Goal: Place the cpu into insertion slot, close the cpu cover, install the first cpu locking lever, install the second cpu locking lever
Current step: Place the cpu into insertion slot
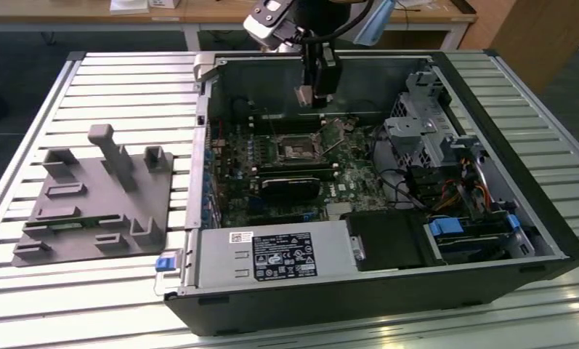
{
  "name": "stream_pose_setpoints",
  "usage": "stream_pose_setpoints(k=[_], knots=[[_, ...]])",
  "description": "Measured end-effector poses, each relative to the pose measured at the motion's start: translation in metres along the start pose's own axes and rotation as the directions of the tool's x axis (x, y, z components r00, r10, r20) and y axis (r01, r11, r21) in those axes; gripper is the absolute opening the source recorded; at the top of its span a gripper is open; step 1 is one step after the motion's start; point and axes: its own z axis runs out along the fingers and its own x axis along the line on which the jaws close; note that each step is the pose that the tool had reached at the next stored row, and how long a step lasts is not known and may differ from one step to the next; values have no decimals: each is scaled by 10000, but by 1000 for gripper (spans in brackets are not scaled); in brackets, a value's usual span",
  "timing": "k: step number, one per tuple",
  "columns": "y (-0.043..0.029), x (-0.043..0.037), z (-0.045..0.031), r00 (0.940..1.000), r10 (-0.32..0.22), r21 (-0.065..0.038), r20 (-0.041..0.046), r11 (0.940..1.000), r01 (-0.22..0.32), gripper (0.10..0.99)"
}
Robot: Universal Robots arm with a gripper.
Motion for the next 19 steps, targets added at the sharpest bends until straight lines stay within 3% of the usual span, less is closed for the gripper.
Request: stream_pose_setpoints(k=[19], knots=[[-7, 5, 7, 10000, -33, -1, -5, 10000, 33, 537]])
